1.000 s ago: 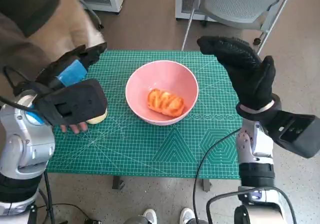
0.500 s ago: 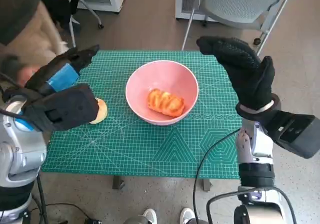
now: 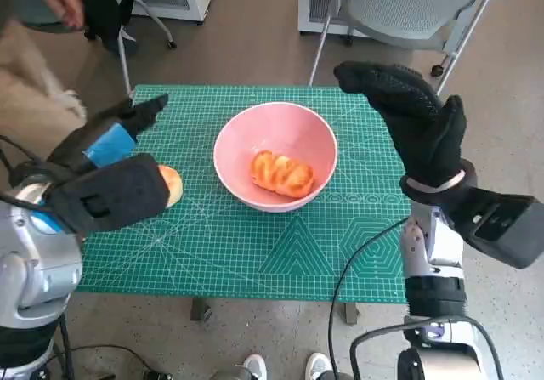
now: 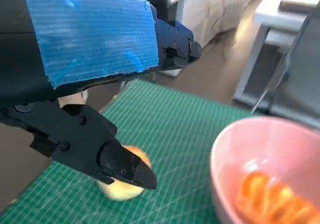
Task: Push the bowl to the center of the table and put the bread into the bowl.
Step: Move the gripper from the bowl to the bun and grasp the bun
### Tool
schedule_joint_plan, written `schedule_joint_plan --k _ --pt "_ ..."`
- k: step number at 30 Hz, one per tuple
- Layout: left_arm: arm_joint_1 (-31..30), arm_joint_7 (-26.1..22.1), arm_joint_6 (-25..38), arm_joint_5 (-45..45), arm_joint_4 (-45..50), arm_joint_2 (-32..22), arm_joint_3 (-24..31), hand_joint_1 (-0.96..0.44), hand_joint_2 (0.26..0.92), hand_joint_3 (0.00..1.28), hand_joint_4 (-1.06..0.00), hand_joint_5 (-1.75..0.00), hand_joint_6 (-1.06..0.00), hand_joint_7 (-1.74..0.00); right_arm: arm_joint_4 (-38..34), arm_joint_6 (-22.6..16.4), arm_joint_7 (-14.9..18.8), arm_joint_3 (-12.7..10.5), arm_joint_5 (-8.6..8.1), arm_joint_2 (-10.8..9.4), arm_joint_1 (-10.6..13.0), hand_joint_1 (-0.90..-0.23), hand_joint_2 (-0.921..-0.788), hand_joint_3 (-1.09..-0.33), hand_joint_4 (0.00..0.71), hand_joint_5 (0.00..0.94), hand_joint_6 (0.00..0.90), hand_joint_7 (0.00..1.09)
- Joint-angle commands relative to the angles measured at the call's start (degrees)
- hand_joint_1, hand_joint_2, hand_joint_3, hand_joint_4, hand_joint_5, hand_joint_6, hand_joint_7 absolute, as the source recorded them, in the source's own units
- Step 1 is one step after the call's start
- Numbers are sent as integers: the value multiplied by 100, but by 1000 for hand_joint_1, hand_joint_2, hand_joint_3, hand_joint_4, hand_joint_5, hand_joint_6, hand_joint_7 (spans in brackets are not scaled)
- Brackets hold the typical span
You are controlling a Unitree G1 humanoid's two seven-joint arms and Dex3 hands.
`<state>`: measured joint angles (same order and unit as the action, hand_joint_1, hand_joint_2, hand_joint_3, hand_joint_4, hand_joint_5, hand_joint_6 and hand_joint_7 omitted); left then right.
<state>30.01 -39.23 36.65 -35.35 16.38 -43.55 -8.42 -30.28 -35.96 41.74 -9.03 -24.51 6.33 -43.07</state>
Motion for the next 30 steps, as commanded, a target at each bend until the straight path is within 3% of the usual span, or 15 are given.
schedule_joint_plan --k 1,13,30 --pt "62 -145 21 -285 -469 -103 -435 -149 685 0 1 1 -114 -1 -59 7 -39 -5 47 -26 122 -716 -921 -832 82 2 -1 304" --pt "404 -266 -127 -834 -1655 29 -1234 -182 676 0 1 1 -81 0 11 60 -29 -6 -3 -15 171 -718 -921 -832 85 3 -1 306" --pt "773 10 -347 -1069 -3055 371 -1532 -219 670 0 1 1 -76 -1 83 161 38 -44 -106 32 235 -719 -921 -827 95 6 -1 311"
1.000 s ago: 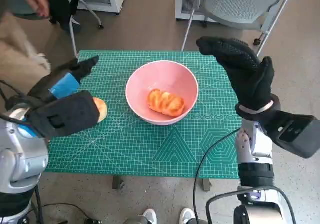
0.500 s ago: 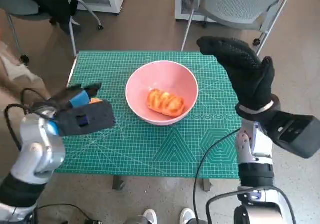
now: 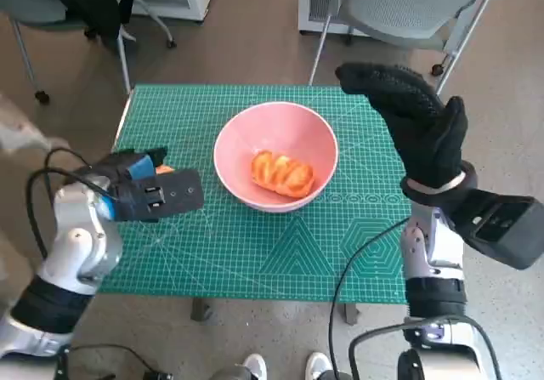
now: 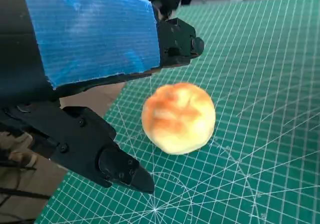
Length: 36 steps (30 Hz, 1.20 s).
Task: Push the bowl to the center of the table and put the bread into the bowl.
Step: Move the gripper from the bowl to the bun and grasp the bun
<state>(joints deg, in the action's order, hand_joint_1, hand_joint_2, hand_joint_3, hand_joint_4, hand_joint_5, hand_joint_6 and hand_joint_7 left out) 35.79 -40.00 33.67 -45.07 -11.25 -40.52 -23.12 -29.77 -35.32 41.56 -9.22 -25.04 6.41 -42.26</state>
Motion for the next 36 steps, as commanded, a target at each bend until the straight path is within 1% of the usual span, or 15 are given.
schedule_joint_plan --k 1,3,6,11,15,22,28,36 --pt "237 124 -72 -101 -429 96 -80 -218 670 0 1 1 -76 -2 49 107 45 -25 -51 22 164 -719 -921 -827 95 6 0 312" --pt "311 181 -100 -106 -643 139 -109 -208 670 0 1 1 -81 -4 74 121 29 -26 -46 21 176 -718 -921 -825 97 6 -1 318" --pt "555 349 -183 -118 -1296 267 -194 -206 670 0 1 1 -81 -4 109 129 17 -31 -44 10 199 -716 -921 -825 96 5 -1 319" --pt "794 511 -276 -90 -1853 409 -270 -212 670 0 1 1 -81 -3 154 149 21 -41 -44 15 224 -712 -921 -825 89 1 -1 320" --pt "1000 728 -448 -61 -2397 532 -341 -214 670 0 1 1 -82 -4 187 178 20 -44 -39 23 237 -711 -921 -825 84 0 -1 321" --pt "1367 1064 -770 -36 -3279 717 -451 -213 669 0 1 1 -82 -3 227 218 101 -54 -84 53 265 -711 -921 -825 76 0 -1 320" --pt "1614 1266 -966 -40 -3790 835 -529 -212 668 0 1 1 -82 -3 247 248 166 -77 -132 84 283 -707 -921 -821 75 0 -1 321" --pt "1742 1331 -999 -31 -3871 885 -580 -206 669 0 1 1 -82 -3 285 225 170 -100 -109 154 319 -705 -921 -819 75 1 -1 323"
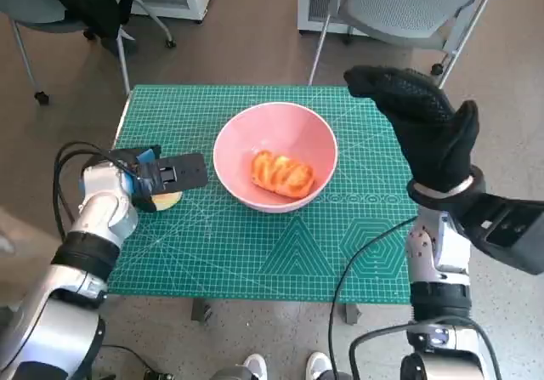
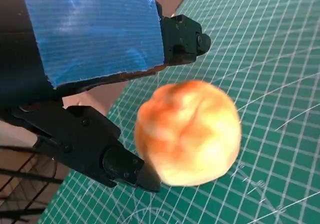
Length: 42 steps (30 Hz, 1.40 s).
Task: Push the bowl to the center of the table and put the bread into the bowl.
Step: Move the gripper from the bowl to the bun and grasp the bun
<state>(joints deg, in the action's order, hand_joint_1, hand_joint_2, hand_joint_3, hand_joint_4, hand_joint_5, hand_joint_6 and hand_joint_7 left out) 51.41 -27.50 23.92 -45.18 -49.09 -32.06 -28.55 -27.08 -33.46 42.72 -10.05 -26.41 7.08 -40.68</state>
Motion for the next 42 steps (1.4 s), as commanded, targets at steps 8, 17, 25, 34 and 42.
schedule_joint_plan --k 8,17,25,34,42 --pt "286 208 -107 32 -327 121 -39 -208 670 1 1 1 -82 -2 26 15 1 -14 66 134 177 -705 -921 -817 76 1 -1 325" --pt "478 340 -282 56 -871 264 -96 -217 670 1 1 1 -81 -1 63 30 -95 -7 124 154 201 -705 -921 -817 76 1 -1 326" --pt "655 370 -395 53 -1317 421 -177 -237 671 1 1 1 -79 0 126 78 -131 8 136 154 234 -704 -921 -817 76 1 -1 326" --pt "794 489 -561 65 -1847 598 -286 -252 670 0 1 1 -76 0 205 140 -155 15 144 175 276 -706 -921 -816 76 0 -1 326" --pt "848 620 -742 82 -2245 752 -340 -284 668 0 1 1 -73 0 226 136 -162 15 157 195 295 -706 -921 -816 75 0 -1 324"
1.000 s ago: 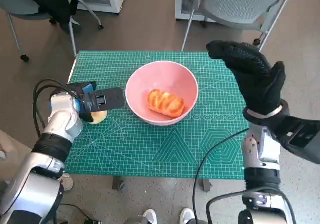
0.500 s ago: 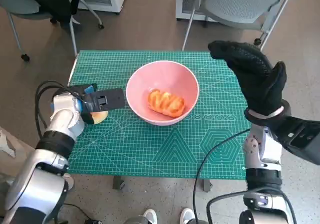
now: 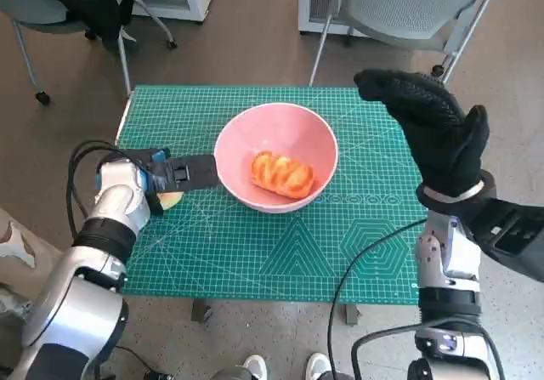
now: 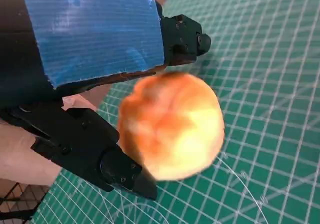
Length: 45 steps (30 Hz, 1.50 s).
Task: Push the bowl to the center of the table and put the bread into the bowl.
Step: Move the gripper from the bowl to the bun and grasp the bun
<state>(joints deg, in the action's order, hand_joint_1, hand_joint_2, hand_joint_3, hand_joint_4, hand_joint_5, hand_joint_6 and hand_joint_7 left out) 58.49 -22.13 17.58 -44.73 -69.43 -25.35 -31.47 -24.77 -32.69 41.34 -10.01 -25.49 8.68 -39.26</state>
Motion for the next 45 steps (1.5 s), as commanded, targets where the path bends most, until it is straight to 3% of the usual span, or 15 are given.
schedule_joint_plan --k 1,15,22,24,26,27,28,30,31,32,33,36,38,42,45 --pt "143 98 -126 43 -244 94 -50 -286 668 0 1 1 -73 0 -11 56 -22 9 65 37 152 -706 -921 -816 75 0 -1 324" --pt "118 451 -360 192 -566 189 43 -252 684 7 1 1 -85 -6 -8 23 -9 -14 72 74 161 -706 -921 -813 76 1 -1 325" --pt "14 975 -487 252 -629 204 106 -209 691 9 1 1 -120 -21 27 26 -3 -21 74 84 175 -706 -921 -812 76 1 -1 326" --pt "-54 1293 -533 246 -641 214 92 -101 717 19 -155 -30 -198 -32 28 29 -7 -23 79 87 171 -706 -921 -812 77 1 -1 326" --pt "-148 1643 -595 164 -643 216 6 -23 767 39 -405 -326 -301 -23 33 32 -11 -27 83 90 172 -706 -921 -812 77 1 -1 326" --pt "-188 1793 -625 118 -646 216 -42 118 801 114 -480 -686 -389 -38 29 33 -12 -30 84 91 167 -706 -921 -812 78 1 -1 326" --pt "-269 2030 -685 19 -644 202 -143 167 813 142 -504 -817 -421 -42 31 36 -12 -33 82 92 167 -706 -921 -812 78 1 -1 326" --pt "-375 2362 -781 -105 -654 179 -284 284 785 399 -469 -1257 -608 -99 29 40 -11 -39 79 96 163 -706 -921 -811 79 2 -1 327" --pt "-404 2472 -817 -144 -663 171 -326 228 813 364 -470 -1281 -584 -346 24 42 -11 -43 78 98 157 -706 -921 -811 79 2 -1 327" --pt "-433 2573 -855 -161 -678 163 -345 147 852 324 -461 -1327 -535 -718 25 47 -8 -47 72 102 156 -706 -921 -810 79 2 0 327" --pt "-452 2644 -881 -169 -691 158 -357 94 877 280 -448 -1420 -567 -827 28 50 -6 -51 68 105 155 -706 -921 -809 79 2 0 327" --pt "-463 2651 -901 -109 -728 155 -328 32 906 224 -432 -1481 -599 -1015 19 49 -3 -63 65 114 147 -706 -921 -809 80 2 0 328" --pt "-452 2579 -891 -43 -730 152 -272 17 913 246 -436 -1527 -531 -1100 9 42 -2 -70 69 118 139 -706 -921 -808 80 2 0 328" --pt "-439 2488 -898 56 -712 131 -193 5 919 347 -338 -1540 -355 -1432 -26 23 3 -82 81 116 112 -702 -921 -808 80 2 0 329" --pt "-430 2466 -898 75 -706 106 -194 3 920 362 -324 -1540 -328 -1488 -46 8 0 -84 98 107 95 -698 -921 -807 77 0 -1 329"
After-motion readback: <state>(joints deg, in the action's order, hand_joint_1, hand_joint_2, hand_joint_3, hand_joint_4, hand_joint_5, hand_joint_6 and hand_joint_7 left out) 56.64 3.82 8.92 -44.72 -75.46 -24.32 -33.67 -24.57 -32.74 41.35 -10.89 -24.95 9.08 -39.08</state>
